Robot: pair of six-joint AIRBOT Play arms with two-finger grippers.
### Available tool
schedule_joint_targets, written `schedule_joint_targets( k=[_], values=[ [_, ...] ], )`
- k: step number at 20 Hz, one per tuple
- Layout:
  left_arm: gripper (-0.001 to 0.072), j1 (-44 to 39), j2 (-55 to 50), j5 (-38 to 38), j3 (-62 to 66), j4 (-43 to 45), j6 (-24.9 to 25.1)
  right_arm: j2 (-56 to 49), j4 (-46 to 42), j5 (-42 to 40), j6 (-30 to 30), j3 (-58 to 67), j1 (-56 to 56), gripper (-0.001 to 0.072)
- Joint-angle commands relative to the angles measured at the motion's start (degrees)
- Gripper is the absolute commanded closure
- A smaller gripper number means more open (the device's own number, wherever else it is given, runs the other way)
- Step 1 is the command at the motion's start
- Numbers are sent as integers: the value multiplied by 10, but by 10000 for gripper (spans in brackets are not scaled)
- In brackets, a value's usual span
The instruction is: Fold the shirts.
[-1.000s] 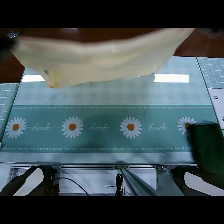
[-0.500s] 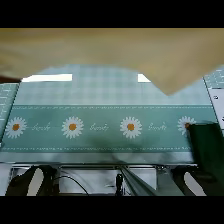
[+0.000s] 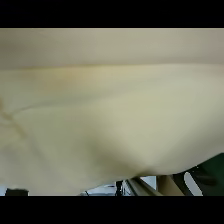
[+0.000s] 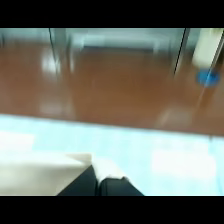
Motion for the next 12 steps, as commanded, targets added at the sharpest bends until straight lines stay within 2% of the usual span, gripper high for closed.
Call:
schedule_joint_targets(
  k=[1, 3, 7, 12],
  values=[
    [681, -7, -2, 0, -127, 3, -3, 5, 31, -1, 0, -121, 0, 687],
    [681, -7, -15, 22, -214, -21, -2, 4, 63, -59, -11, -229, 0, 687],
    [681, -11, -87, 136, -350, -57, 0, -59, 67, -200, -15, -389, 0, 687],
    [680, -43, -287, 266, -362, -57, 0, -277, 101, -351, -47, -386, 0, 687]
  ],
)
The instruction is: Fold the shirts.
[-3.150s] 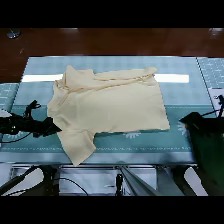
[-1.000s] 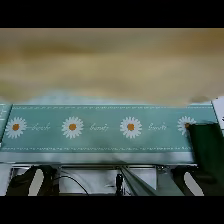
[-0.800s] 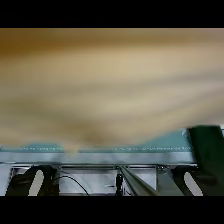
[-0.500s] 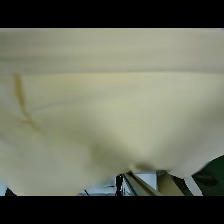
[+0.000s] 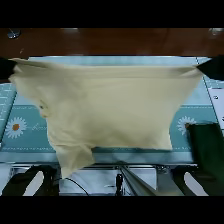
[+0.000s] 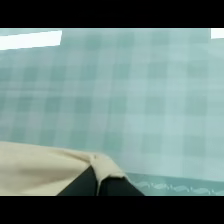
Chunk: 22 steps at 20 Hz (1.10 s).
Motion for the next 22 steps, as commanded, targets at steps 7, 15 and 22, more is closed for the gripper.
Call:
schedule_joint_targets(
  k=[7, 15, 22],
  values=[
    [680, -34, -351, 92, 113, -77, -6, -413, 122, -151, -24, 146, 0, 687],
    [680, -20, -400, 2, 154, -83, -39, -507, 166, -66, -14, 241, -19, 687],
    [679, 16, -406, -284, 163, -64, 53, -487, 90, 160, -55, 210, -57, 686]
  ],
)
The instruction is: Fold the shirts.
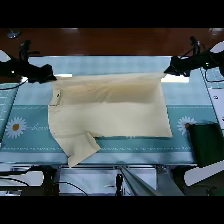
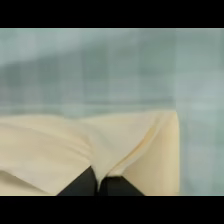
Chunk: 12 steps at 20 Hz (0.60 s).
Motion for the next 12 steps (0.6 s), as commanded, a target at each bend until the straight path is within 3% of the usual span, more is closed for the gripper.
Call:
schedule_joint_targets(
  k=[1, 6, 7, 8, 12],
  values=[
    [679, 8, -10, -106, -32, 19, 27, 2, -60, 88, -11, -40, 1, 687],
    [653, 8, -42, -125, -80, 19, 22, 2, -65, 34, -8, -115, 28, 669],
    [371, 8, -41, -131, -79, 19, 7, 3, -60, 38, 3, -115, 28, 368],
    [12, 8, -40, -147, -75, 25, 6, 4, -52, 54, 11, -113, 26, 88],
    [3, 20, -17, -234, -65, 83, -21, 58, -87, 116, 10, -107, -3, 86]
  ],
)
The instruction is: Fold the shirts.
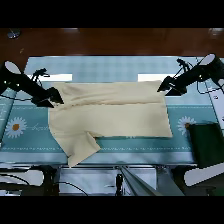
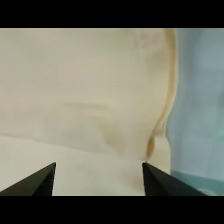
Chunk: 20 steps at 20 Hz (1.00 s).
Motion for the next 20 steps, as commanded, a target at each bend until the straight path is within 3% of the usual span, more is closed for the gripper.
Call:
schedule_joint_targets(
  k=[1, 5, 9, 12, 15, 20],
  values=[
    [4, 16, 36, -63, -14, 31, -16, 63, -45, 34, 4, -9, -22, 85],
    [4, 83, 173, -14, -159, 44, 10, 206, -58, -32, -14, -132, -63, 86],
    [5, 170, 292, 39, -352, 20, 0, 344, 63, -124, -66, -325, -59, 86],
    [5, 177, 310, 42, -420, 4, -17, 396, 127, -134, -100, -401, -55, 86],
    [6, 177, 311, 73, -440, -73, 40, 410, 126, -123, -103, -409, -54, 87],
    [6, 176, 310, 102, -475, -99, 58, 410, 127, -119, -104, -409, -54, 87]
  ],
)
